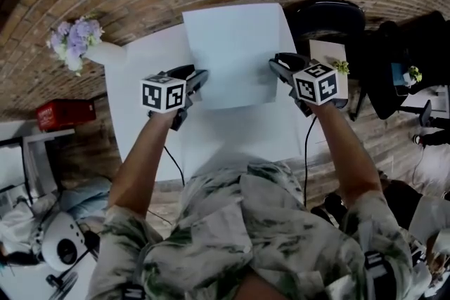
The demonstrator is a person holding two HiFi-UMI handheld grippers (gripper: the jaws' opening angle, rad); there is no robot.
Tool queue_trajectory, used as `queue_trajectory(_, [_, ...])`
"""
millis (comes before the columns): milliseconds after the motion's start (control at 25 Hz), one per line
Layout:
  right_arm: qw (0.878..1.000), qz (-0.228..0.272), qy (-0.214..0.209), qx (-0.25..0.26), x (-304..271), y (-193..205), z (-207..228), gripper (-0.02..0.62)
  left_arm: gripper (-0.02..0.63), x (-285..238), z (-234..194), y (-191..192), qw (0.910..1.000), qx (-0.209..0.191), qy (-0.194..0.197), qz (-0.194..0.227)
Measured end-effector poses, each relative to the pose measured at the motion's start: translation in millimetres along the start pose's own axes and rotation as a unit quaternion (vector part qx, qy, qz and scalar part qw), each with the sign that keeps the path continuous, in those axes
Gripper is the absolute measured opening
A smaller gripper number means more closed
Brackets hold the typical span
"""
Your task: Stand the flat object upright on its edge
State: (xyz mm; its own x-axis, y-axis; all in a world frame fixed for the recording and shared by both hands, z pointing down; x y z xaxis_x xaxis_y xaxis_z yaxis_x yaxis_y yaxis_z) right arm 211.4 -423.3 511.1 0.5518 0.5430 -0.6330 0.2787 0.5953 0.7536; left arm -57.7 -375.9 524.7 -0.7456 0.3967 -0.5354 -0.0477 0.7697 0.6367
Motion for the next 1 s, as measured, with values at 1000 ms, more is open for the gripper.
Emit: queue_trajectory(1000, [0.978,0.130,0.052,0.155,-61.8,-98.2,74.0,0.147,0.196,-46.1,-40.1,-106.4,0.9886,-0.094,-0.111,0.041])
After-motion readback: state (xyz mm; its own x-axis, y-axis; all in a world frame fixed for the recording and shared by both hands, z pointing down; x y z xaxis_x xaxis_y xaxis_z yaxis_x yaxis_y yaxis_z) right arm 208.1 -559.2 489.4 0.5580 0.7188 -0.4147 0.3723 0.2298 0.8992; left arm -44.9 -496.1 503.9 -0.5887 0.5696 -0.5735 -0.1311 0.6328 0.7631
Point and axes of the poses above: the fingertips, and each gripper's own axes: x backward along the fingers, z to its right, y out of its underside, the point moved 5 cm from there along x, backward along the fingers, and after that the axes turned 13 degrees about y, right-handed, at the moved point
